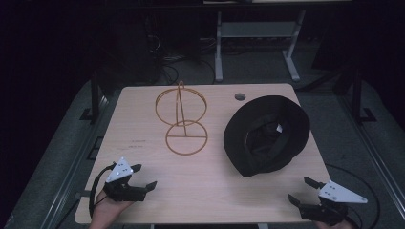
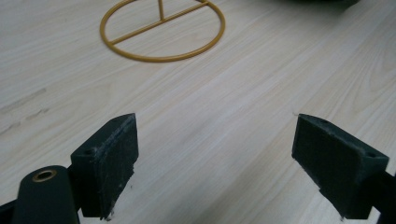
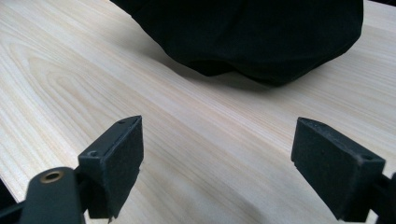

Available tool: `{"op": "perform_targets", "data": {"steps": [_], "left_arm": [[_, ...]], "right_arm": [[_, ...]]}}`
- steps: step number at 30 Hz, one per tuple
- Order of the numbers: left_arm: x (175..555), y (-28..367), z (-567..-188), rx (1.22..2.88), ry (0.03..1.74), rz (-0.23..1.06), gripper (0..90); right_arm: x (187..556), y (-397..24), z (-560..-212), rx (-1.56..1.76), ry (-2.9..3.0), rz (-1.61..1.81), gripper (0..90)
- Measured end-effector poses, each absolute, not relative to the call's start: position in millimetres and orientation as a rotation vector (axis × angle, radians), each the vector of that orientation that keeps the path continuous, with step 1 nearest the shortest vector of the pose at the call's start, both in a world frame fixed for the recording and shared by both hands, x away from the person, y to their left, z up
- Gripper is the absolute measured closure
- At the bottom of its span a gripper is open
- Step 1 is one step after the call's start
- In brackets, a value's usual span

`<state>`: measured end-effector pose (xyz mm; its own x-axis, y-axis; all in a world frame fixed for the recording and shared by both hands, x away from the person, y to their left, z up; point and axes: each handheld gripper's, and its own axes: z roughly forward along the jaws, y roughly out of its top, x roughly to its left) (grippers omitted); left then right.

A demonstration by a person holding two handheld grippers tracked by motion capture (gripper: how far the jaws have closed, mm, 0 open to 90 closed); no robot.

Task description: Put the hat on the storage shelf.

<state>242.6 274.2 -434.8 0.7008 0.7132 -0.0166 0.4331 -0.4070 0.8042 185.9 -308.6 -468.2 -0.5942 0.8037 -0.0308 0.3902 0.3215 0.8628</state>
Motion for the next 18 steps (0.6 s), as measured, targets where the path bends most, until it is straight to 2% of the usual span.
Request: {"op": "perform_targets", "data": {"steps": [11, 18], "left_arm": [[242, 254, -430, 2.083, 0.787, 0.417, 13.9], [243, 235, -424, 2.092, 0.739, 0.353, 14.5]], "right_arm": [[185, -309, -467, 1.046, 2.124, 1.210, 16.3], [185, -307, -467, 1.038, 2.142, 1.200, 16.1]]}}
